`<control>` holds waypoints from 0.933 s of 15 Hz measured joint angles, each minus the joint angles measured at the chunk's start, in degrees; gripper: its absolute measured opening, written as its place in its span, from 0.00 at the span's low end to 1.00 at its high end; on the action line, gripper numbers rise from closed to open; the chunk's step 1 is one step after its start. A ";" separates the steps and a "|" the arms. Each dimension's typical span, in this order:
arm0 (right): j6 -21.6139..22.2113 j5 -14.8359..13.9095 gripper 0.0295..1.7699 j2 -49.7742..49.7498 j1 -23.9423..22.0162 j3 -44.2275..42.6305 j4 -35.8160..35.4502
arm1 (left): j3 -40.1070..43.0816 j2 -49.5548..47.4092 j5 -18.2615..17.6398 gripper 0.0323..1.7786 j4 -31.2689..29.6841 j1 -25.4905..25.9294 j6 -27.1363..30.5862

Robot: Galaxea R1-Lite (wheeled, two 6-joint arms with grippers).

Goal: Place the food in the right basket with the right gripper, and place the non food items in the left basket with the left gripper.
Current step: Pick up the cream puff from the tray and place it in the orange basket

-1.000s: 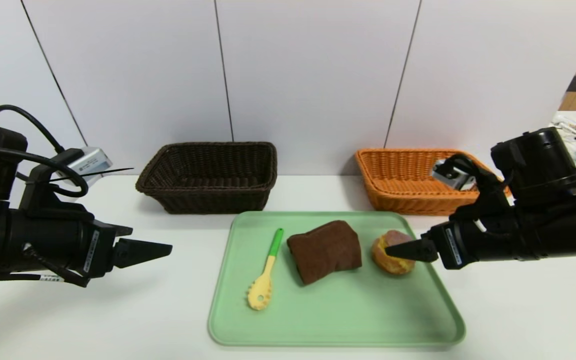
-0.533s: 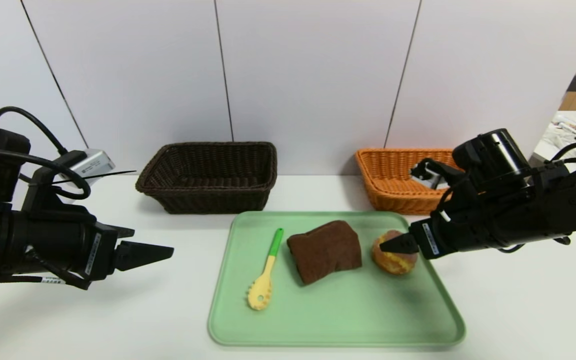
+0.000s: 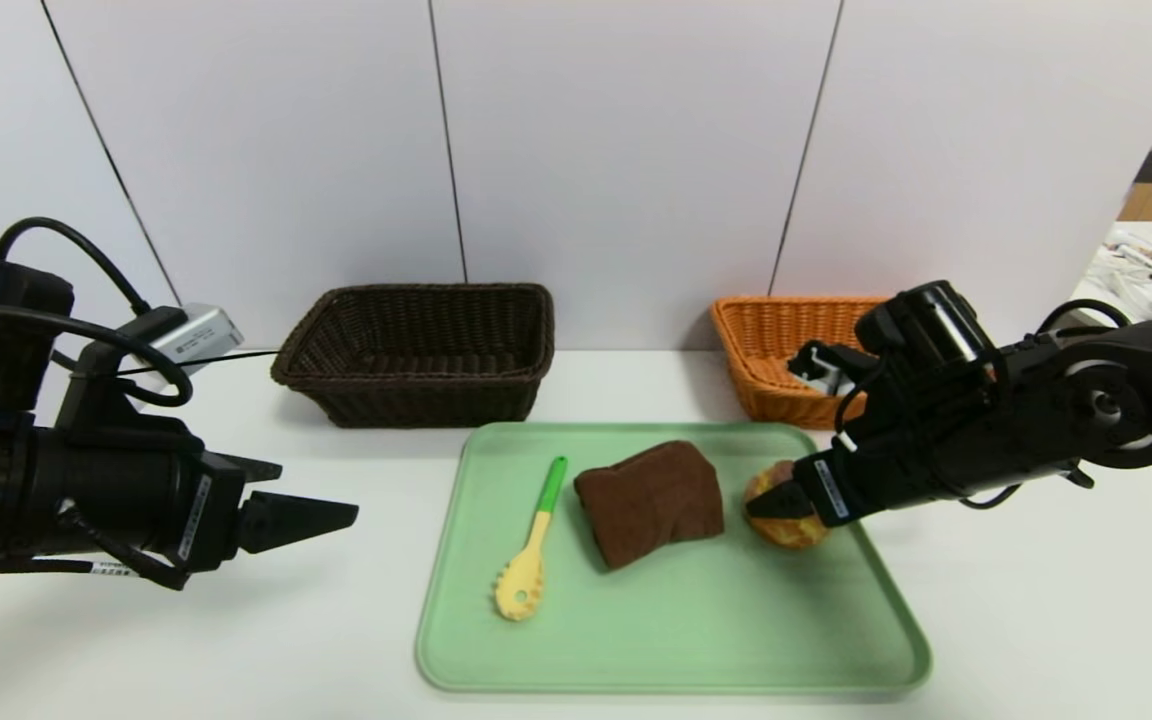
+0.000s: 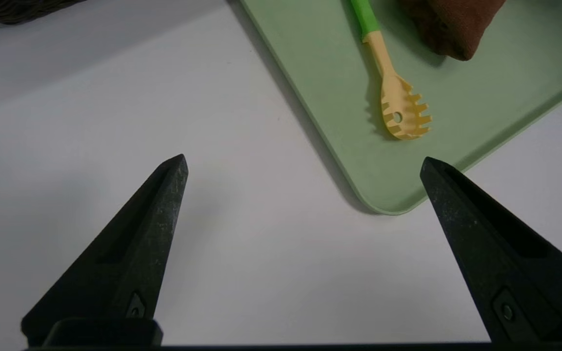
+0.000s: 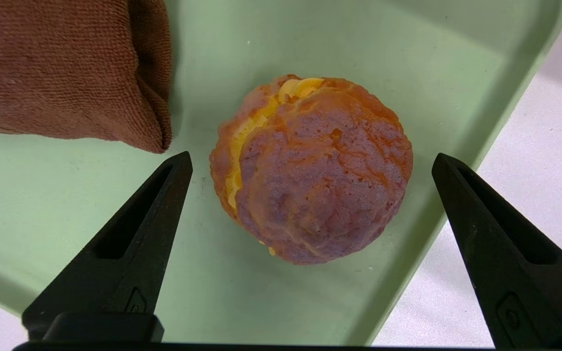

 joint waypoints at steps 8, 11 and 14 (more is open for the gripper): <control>-1.46 -1.35 0.96 1.22 0.50 -0.11 0.00 | 0.18 -0.04 -3.49 0.95 -0.10 -2.56 3.17; -1.49 -1.95 0.68 1.22 0.80 -0.11 -0.22 | 0.40 -0.09 -3.44 0.95 0.00 -2.84 3.17; -1.43 -2.86 0.50 1.44 1.41 0.00 -0.46 | 0.44 -0.17 -3.41 0.95 -0.02 -2.90 3.08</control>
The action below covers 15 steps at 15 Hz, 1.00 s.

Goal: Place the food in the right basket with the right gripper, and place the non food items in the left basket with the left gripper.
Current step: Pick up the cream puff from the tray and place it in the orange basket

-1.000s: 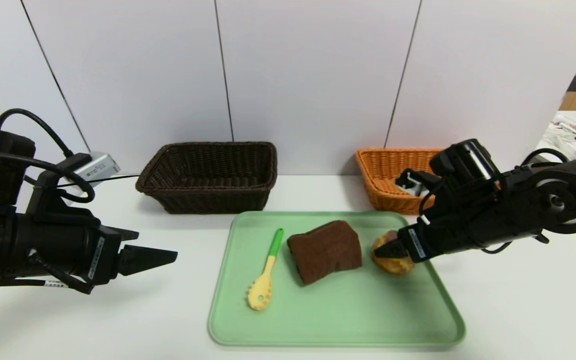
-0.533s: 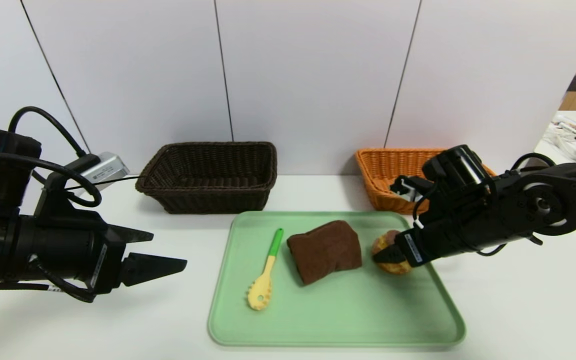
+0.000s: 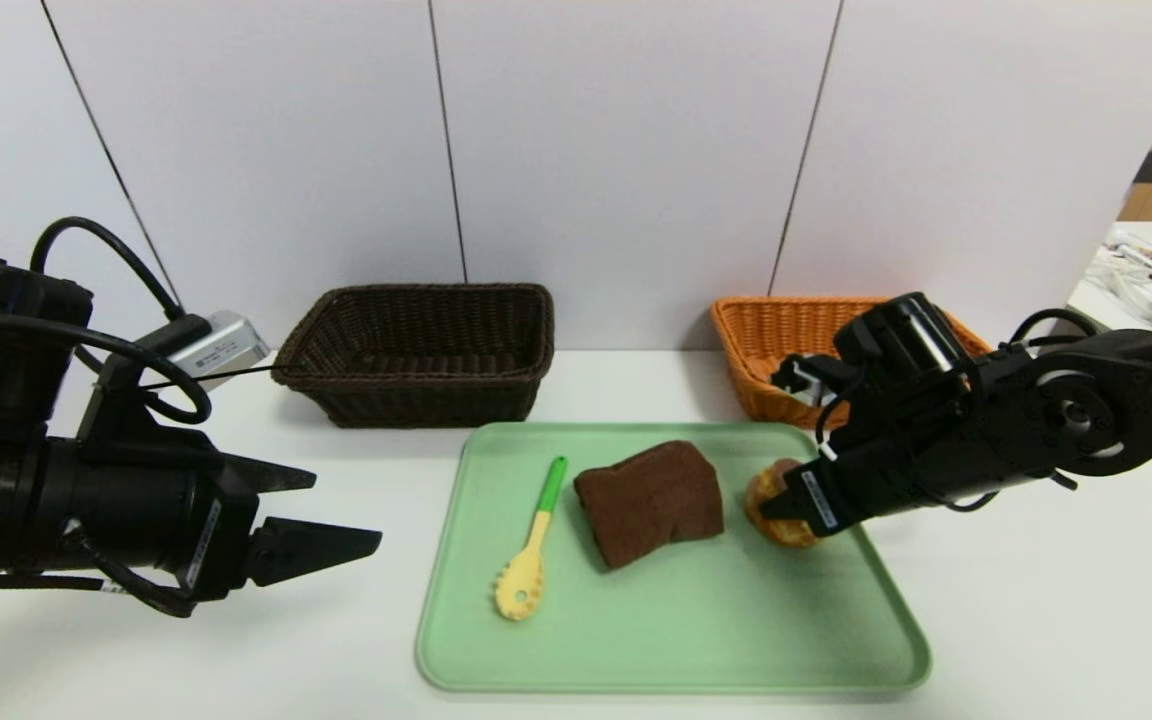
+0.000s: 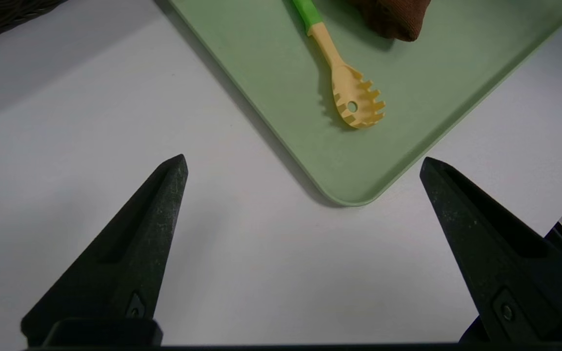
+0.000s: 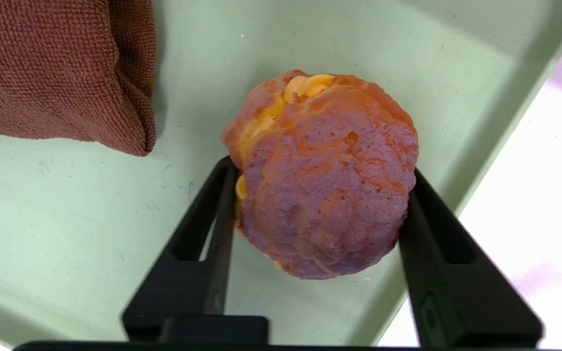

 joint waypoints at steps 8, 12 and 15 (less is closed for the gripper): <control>0.18 -1.93 0.44 -1.44 -0.30 -1.46 -0.04 | -0.04 -0.69 0.02 0.95 0.02 0.00 0.00; 0.30 -2.23 0.44 -5.01 -0.37 -4.80 0.46 | 0.33 -1.11 0.02 0.95 0.04 -0.02 0.09; 0.29 -2.12 0.44 -7.97 -0.48 -8.85 0.77 | 0.93 -1.52 0.02 0.95 0.00 -0.02 0.02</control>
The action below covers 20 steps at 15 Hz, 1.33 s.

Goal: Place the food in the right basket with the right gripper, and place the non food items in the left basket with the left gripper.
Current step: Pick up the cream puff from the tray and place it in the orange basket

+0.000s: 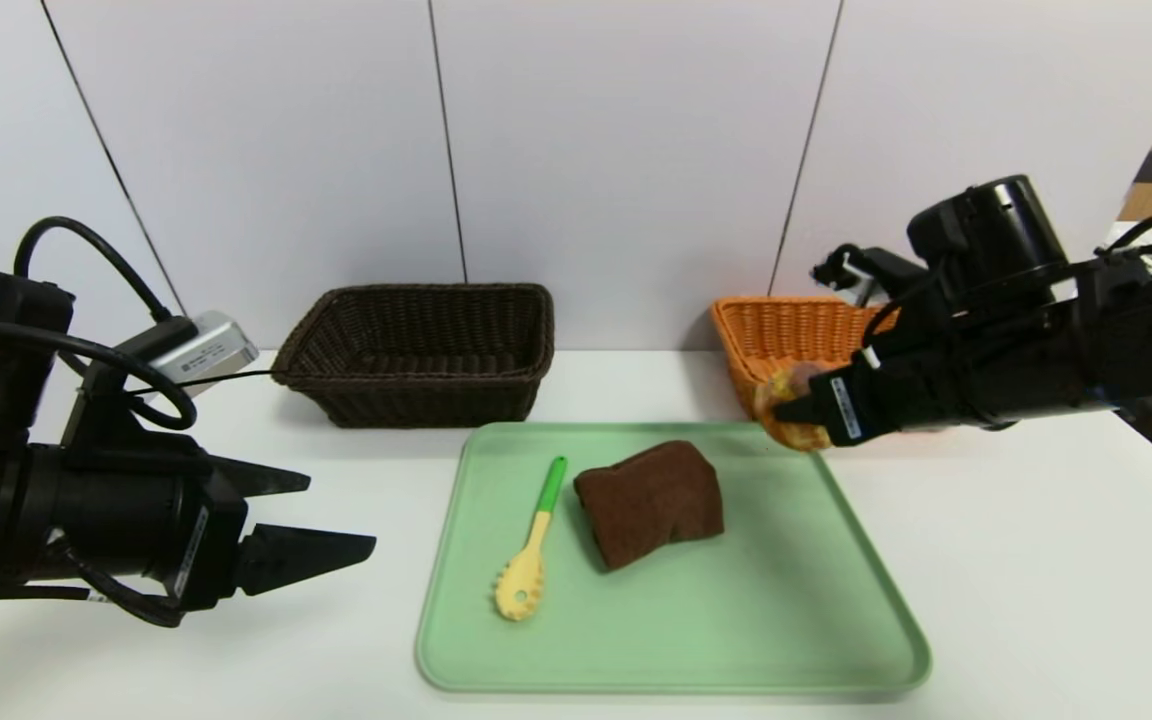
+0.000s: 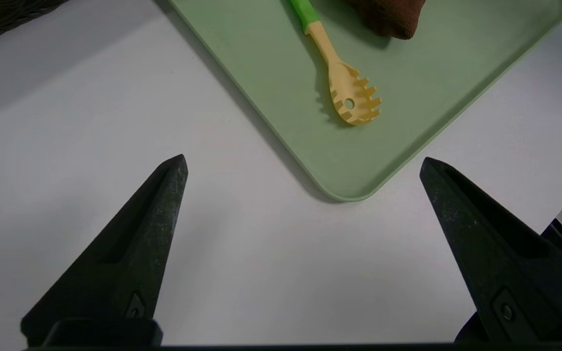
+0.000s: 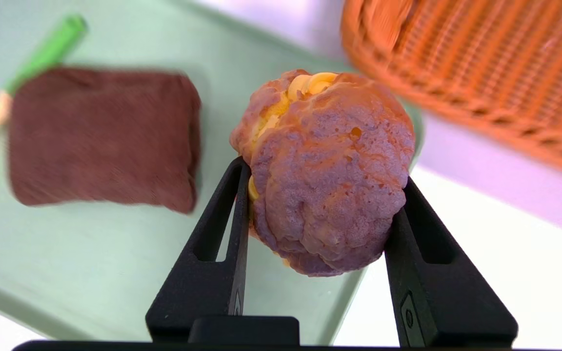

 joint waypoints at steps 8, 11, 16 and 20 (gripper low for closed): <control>0.20 -0.09 0.44 3.07 -6.01 -16.85 -0.09 | 0.23 -0.29 0.06 0.95 -0.07 0.06 0.20; -0.16 -0.16 0.44 8.69 -9.90 -22.64 0.05 | 0.26 -0.24 0.11 0.95 -0.07 0.09 0.01; -0.74 -0.28 0.44 19.97 -14.64 -31.23 5.21 | 0.30 -0.02 0.28 0.95 -0.07 0.09 0.10; -1.06 -0.22 0.44 26.00 -16.53 -35.39 9.01 | 0.59 0.37 1.05 0.95 -0.05 0.13 -0.33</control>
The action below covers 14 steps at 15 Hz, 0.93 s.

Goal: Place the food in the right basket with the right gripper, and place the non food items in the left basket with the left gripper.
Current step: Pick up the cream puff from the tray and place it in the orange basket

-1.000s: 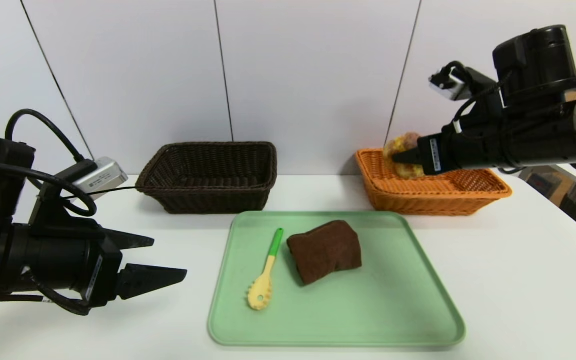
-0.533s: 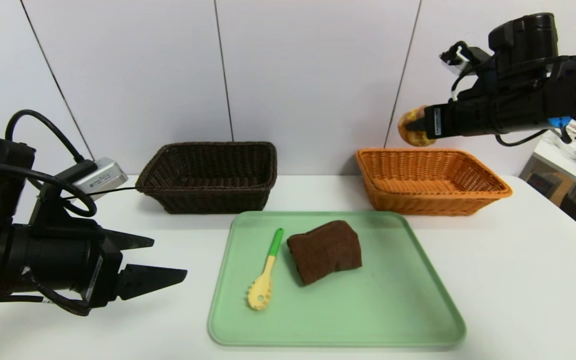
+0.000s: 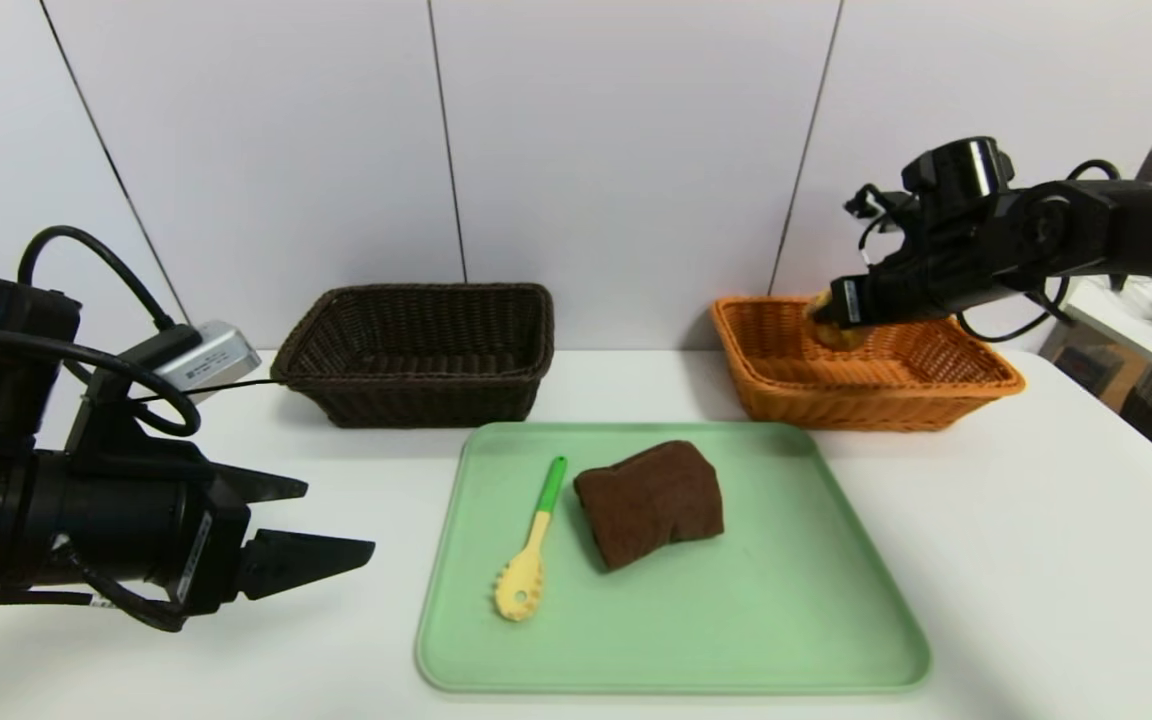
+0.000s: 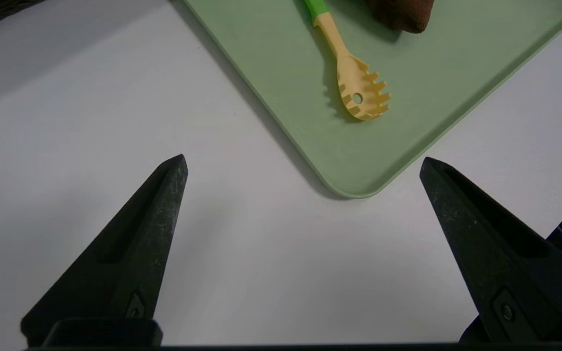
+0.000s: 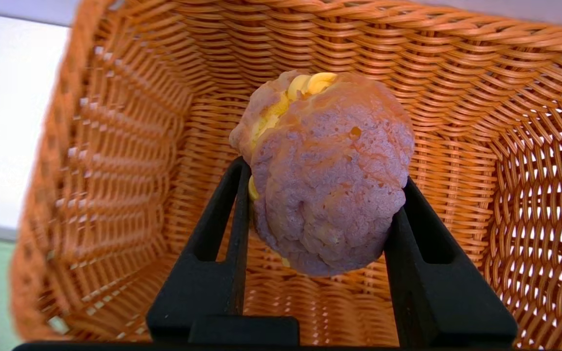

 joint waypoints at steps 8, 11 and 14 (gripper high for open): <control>0.05 0.26 0.49 4.38 -0.54 -3.28 3.61 | -0.09 1.18 0.34 0.95 -0.04 0.04 -0.49; 0.10 0.33 0.64 4.07 -0.54 -3.19 4.74 | -0.28 1.29 0.37 0.95 -0.04 0.04 -0.41; 0.10 0.50 0.75 3.30 -0.54 -3.32 5.74 | -0.35 1.35 0.34 0.95 -0.06 0.04 -0.46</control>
